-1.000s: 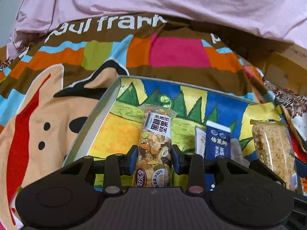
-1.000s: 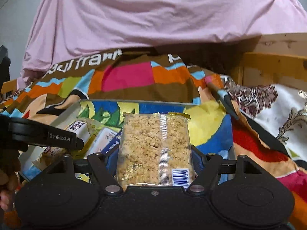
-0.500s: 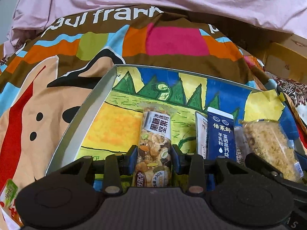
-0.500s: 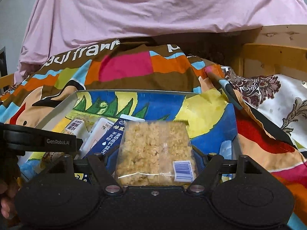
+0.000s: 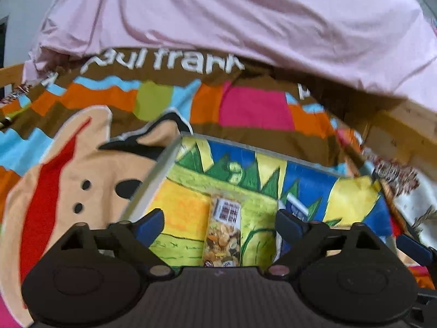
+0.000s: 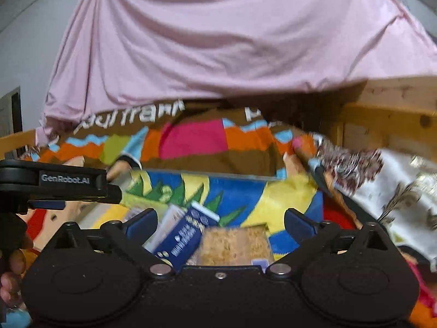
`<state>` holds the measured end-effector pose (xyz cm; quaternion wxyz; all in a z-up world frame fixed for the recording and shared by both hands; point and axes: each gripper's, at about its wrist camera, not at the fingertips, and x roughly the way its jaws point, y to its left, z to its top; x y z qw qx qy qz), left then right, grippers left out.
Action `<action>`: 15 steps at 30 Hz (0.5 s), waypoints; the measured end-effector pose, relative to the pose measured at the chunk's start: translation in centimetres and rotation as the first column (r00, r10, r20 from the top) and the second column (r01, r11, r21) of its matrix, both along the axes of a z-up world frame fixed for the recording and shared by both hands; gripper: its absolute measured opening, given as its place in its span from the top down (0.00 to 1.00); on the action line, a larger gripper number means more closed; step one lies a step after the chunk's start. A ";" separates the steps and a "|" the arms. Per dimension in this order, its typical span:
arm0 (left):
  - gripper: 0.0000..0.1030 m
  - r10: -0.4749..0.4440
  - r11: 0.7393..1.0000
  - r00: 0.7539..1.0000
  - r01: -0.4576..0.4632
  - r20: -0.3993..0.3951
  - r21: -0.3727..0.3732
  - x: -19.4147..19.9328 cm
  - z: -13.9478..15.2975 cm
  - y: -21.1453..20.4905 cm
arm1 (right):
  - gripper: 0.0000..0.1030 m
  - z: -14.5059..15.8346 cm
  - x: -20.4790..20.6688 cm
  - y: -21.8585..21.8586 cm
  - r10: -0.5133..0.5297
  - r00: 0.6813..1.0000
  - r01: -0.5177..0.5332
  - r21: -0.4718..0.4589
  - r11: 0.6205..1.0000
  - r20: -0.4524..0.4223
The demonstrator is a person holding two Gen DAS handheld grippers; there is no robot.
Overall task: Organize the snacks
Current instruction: 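Raise both tools out of the tray and back toward the remaining snacks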
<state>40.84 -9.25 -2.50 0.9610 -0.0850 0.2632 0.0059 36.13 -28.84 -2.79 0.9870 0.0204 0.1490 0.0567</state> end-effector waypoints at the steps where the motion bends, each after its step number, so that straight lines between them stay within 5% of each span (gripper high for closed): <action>1: 0.04 0.005 1.000 1.000 -0.005 0.013 -0.005 -0.5 0.6 0.3 | 0.01 0.6 -0.5 0.0 -0.003 1.000 0.003 0.002 1.000 0.012; 15: 0.00 0.091 0.996 0.976 -0.089 0.198 -0.022 -11.2 7.4 4.4 | 0.01 7.9 -11.9 0.8 -0.021 0.983 0.022 -0.006 1.000 0.180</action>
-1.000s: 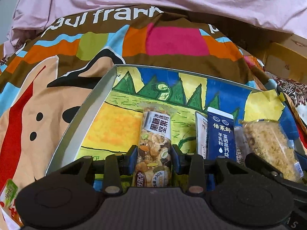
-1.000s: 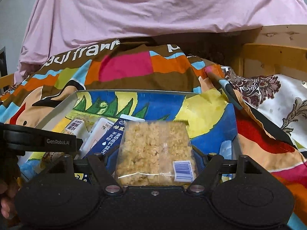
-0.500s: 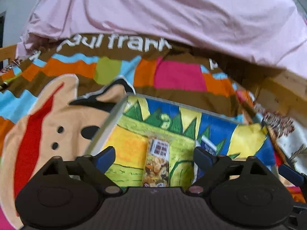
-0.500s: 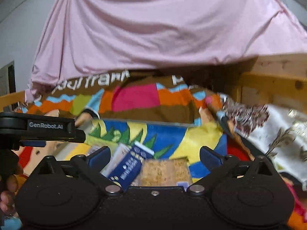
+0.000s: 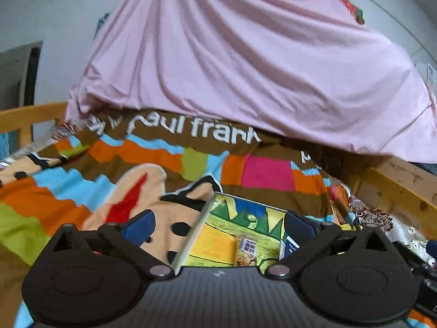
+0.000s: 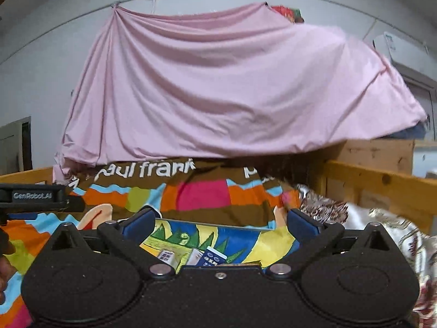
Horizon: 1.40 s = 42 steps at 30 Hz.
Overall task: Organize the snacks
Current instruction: 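Raise both tools out of the tray and back toward the remaining snacks, then move the left tool toward the brown jerky stick while the right tool approaches the green sausage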
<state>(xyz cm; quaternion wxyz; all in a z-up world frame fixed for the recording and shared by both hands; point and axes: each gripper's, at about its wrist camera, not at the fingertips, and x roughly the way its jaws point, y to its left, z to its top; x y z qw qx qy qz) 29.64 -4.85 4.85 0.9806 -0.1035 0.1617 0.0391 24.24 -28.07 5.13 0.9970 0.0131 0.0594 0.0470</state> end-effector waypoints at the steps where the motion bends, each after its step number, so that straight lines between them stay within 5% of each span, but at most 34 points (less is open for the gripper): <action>1: 0.00 0.006 1.000 1.000 -0.006 0.004 0.001 -1.0 0.3 0.3 | 0.01 0.2 -0.7 0.1 -0.002 1.000 0.002 0.002 1.000 0.007; 13: 0.00 0.028 1.000 0.999 -0.028 0.027 0.002 -10.1 0.6 3.2 | 0.01 0.8 -8.8 1.8 0.024 1.000 -0.023 -0.032 0.999 0.020; 24: 0.00 -0.013 0.999 1.000 0.012 0.022 0.041 -15.5 -0.5 4.2 | 0.01 -1.7 -15.2 4.1 0.054 0.997 -0.060 -0.127 0.990 -0.048; 42: 0.00 -0.053 0.993 0.993 0.063 -0.102 0.097 -17.9 -5.3 5.7 | 0.01 -5.0 -14.8 5.4 0.041 0.969 -0.070 -0.113 0.991 -0.244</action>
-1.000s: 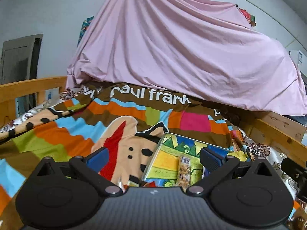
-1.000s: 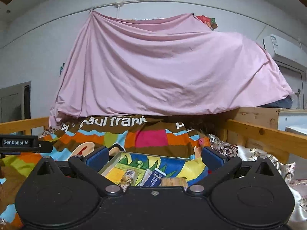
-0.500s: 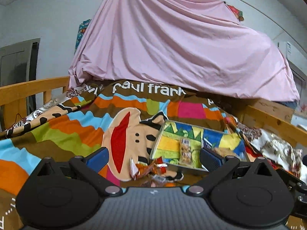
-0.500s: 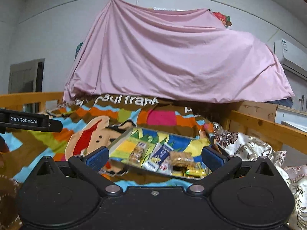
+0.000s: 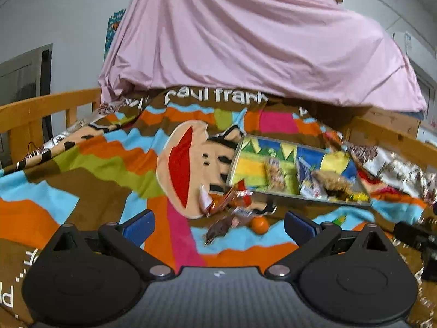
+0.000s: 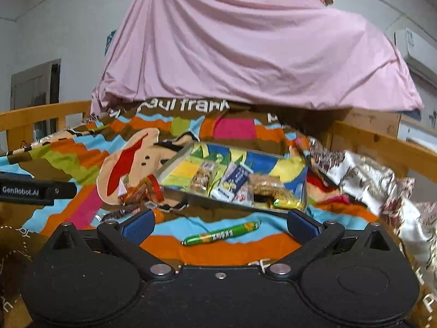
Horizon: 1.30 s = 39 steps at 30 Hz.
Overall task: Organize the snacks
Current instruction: 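Move the left tool toward the brown jerky stick while the right tool approaches the green sausage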
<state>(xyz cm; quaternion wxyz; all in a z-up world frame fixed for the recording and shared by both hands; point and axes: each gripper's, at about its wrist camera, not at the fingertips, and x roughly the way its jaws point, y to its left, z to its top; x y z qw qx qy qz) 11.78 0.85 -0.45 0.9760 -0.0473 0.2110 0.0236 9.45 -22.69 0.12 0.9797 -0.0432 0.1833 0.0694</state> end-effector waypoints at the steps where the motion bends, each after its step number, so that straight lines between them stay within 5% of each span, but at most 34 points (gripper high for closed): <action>1: 0.00 -0.001 1.000 1.000 0.001 -0.012 0.003 0.1 -0.3 0.1 | 0.01 -0.2 0.2 0.0 -0.002 1.000 0.002 0.004 1.000 -0.013; 15: 0.00 -0.058 0.998 0.988 0.057 -0.143 -0.007 2.7 -3.8 1.7 | 0.01 -3.0 3.0 1.3 0.019 0.990 -0.022 -0.019 1.000 -0.139; 24: 0.00 -0.126 0.991 0.979 0.133 -0.159 0.034 6.5 -4.3 1.6 | 0.01 -5.1 6.0 1.1 0.014 0.980 -0.014 0.001 1.000 -0.197; 33: 0.00 -0.246 0.957 0.941 0.274 -0.232 0.095 11.8 -5.6 1.2 | 0.01 -6.5 10.1 0.2 0.014 0.973 0.007 0.089 0.996 -0.230; 39: 0.00 -0.320 0.936 0.892 0.351 -0.321 0.042 15.0 -7.0 2.2 | 0.01 -8.0 14.3 -1.3 -0.035 0.950 0.109 0.224 0.969 -0.310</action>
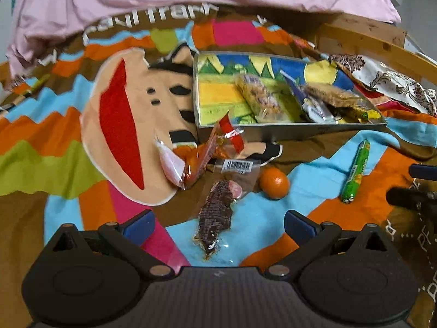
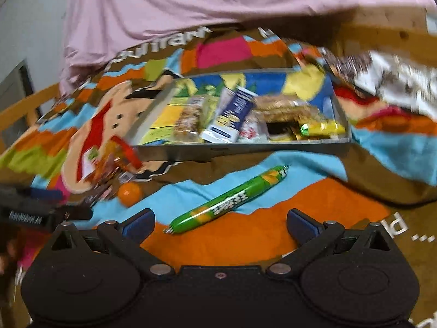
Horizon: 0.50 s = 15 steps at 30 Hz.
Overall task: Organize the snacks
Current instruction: 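Move the left tool toward the brown jerky stick while the right tool approaches the green sausage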
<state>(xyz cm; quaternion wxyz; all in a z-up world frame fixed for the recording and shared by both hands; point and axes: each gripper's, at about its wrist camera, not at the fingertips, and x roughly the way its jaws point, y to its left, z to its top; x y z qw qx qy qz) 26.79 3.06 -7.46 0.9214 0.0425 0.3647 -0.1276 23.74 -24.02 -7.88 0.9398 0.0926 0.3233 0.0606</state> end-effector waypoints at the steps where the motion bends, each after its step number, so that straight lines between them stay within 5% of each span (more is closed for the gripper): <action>1: 0.01 -0.004 1.000 1.000 0.004 -0.014 -0.014 0.5 -0.2 0.2 | 0.01 -0.3 0.5 -0.2 -0.013 1.000 0.013 0.019 1.000 -0.010; 15: 0.06 0.007 0.999 0.999 -0.009 -0.048 -0.045 4.1 -1.9 1.2 | 0.06 -2.4 4.6 0.8 -0.029 0.999 0.027 0.053 0.998 0.040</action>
